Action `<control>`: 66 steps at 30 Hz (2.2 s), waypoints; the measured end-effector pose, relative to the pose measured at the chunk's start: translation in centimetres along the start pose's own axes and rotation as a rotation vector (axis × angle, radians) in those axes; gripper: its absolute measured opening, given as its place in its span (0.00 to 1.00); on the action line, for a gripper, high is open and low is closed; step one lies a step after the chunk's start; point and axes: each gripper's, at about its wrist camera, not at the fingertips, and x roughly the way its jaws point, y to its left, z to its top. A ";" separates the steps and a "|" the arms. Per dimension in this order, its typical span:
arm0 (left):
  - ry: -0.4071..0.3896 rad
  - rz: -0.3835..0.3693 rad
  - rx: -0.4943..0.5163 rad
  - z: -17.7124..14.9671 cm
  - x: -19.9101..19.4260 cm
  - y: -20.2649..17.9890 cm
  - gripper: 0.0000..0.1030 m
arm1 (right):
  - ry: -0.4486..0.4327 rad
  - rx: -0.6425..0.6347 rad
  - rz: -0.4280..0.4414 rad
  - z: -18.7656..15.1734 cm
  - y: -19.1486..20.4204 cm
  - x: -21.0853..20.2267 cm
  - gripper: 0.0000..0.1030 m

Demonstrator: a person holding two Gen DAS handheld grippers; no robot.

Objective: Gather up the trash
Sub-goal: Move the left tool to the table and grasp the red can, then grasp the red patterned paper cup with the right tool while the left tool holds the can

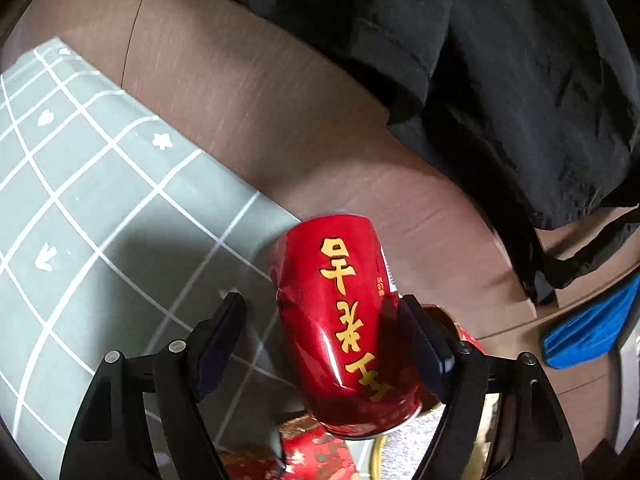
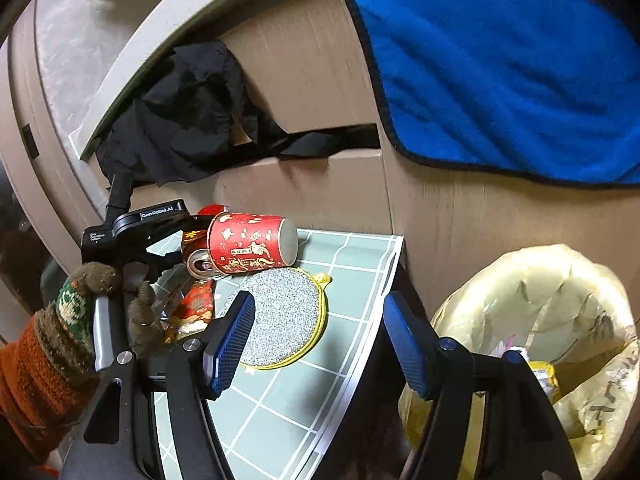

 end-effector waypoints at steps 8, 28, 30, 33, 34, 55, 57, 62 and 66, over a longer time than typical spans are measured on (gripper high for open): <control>0.095 -0.094 0.043 -0.6 -1.0 -0.1 0.43 | 0.025 -0.023 0.014 0.3 1.6 1.0 0.62; -0.157 0.153 0.334 -6.6 -14.2 5.9 0.40 | 0.049 -0.310 -0.242 4.7 13.9 12.9 0.68; -0.146 0.156 0.312 -6.6 -14.0 6.9 0.40 | 0.067 -0.327 -0.272 4.6 13.5 13.7 0.69; -0.140 0.142 0.286 -6.5 -13.7 7.9 0.40 | 0.081 -0.304 -0.303 4.4 12.1 14.3 0.73; -0.140 0.136 0.280 -6.4 -13.8 8.1 0.40 | 0.078 -0.291 -0.295 4.4 11.6 14.3 0.73; -0.141 0.164 0.255 -6.2 -13.2 8.0 0.40 | 0.129 0.027 -0.098 3.7 3.6 15.0 0.64; -0.150 0.160 0.254 -6.3 -13.4 7.8 0.39 | 0.097 0.016 -0.087 4.0 3.7 13.9 0.50; -0.201 0.144 0.282 -6.5 -14.9 6.0 0.39 | 0.070 0.002 -0.024 4.8 4.7 11.2 0.34; -0.234 0.131 0.299 -6.8 -16.2 4.8 0.39 | 0.074 -0.021 0.018 4.7 5.8 10.2 0.29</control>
